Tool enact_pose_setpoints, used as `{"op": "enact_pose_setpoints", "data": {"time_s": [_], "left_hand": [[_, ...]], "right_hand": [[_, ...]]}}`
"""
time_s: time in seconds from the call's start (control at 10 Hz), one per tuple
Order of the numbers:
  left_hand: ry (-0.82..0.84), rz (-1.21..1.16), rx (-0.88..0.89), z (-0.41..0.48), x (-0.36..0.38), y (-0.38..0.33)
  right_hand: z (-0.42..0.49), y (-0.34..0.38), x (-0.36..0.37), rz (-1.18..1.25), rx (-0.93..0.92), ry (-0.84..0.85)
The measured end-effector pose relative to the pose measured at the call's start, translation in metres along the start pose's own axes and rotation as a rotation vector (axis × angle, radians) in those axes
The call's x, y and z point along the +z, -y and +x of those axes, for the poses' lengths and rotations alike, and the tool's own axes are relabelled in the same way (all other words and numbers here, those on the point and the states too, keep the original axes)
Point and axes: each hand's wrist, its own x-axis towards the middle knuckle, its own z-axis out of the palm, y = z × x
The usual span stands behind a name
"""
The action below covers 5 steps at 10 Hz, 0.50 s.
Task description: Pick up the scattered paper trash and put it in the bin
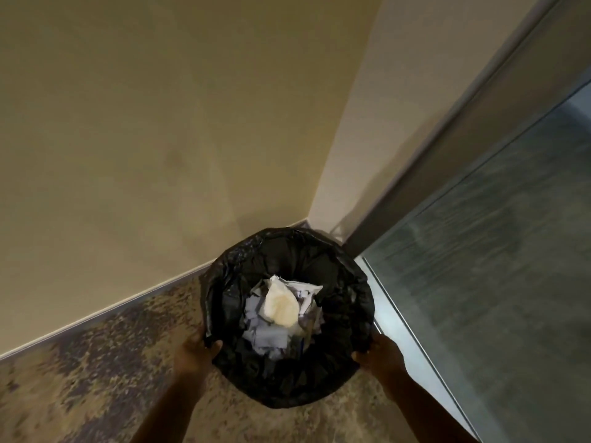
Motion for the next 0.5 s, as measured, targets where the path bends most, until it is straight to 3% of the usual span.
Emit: {"op": "enact_pose_setpoints", "data": {"time_s": [0.1, 0.3, 0.5], "left_hand": [[0.084, 0.102, 0.032, -0.002, 0.0, 0.0], [0.064, 0.443, 0.109, -0.036, 0.004, -0.012], [0.032, 0.888, 0.298, -0.09, -0.011, 0.006]], "right_hand": [[-0.003, 0.001, 0.0, -0.01, 0.0, -0.019], [-0.023, 0.013, -0.002, -0.087, 0.012, -0.032], [-0.064, 0.016, -0.009, -0.4, -0.163, 0.016]]}}
